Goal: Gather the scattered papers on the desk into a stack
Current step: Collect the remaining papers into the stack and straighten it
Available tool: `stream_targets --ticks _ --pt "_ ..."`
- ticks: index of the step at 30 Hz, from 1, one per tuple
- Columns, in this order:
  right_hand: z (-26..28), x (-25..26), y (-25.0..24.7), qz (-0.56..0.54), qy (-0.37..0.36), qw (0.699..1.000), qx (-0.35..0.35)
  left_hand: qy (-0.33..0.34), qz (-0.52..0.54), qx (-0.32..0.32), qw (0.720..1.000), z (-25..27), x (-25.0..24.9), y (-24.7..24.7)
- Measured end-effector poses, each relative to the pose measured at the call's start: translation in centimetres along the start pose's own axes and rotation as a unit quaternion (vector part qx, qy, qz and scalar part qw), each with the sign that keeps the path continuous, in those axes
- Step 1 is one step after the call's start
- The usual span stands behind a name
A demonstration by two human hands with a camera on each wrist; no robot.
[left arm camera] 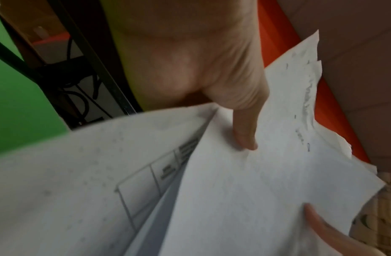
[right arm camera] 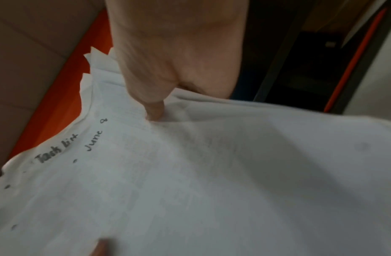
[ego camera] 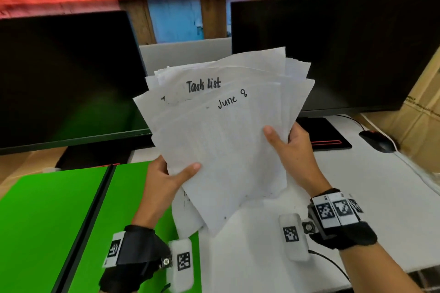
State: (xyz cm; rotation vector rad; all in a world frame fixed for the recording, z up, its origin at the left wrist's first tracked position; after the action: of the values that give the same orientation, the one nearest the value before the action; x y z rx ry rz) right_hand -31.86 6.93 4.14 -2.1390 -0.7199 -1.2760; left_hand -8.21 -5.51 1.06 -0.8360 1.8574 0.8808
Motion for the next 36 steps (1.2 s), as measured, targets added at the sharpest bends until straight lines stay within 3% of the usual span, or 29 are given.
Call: stream_targets --ticks 6,9,13,17,22,26,31,36 --pt "0.7 0.7 2.3 -0.052 0.012 0.997 -0.058 0.06 0.002 -0.091 0.994 -0.1 -0.7 2.1" --pt "0.3 2.3 1.6 -0.04 0.008 0.995 -0.088 0.091 0.006 -0.083 0.992 -0.1 -1.7 2.4" --pt "-0.2 2.2 0.5 -0.033 -0.018 0.999 -0.007 0.088 0.002 -0.058 0.994 -0.3 -2.0 0.8" --pt "0.4 0.2 0.9 0.012 0.013 0.999 0.041 0.095 0.006 -0.073 0.993 -0.5 -2.4 0.1" --pt "1.2 0.1 2.3 -0.014 -0.013 0.999 -0.045 0.119 0.014 -0.098 0.988 -1.5 -4.0 1.9" --pt "1.7 0.3 2.5 0.0 -0.025 0.998 -0.064 0.113 0.047 -0.095 0.988 -1.8 -4.0 2.7" --pt "1.7 -0.4 1.6 -0.049 0.018 0.998 -0.031 0.037 0.005 -0.065 0.997 -0.6 -1.5 0.9" --pt "1.5 0.9 2.9 -0.062 0.018 0.995 -0.074 0.058 0.0 -0.082 0.995 -0.6 -1.8 2.2"
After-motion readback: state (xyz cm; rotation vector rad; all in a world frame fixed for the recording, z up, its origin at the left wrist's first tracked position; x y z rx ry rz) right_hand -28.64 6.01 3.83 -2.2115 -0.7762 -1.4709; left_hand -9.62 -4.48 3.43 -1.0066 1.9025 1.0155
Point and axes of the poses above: each hand's wrist, its own z-axis away from the middle knuckle, its own y-axis out of the palm, x = y × z, the point moved 4 cm from there along -z, towards the middle knuckle, and after that the axes turned 10 degrees about z, right-handed, at the moved point
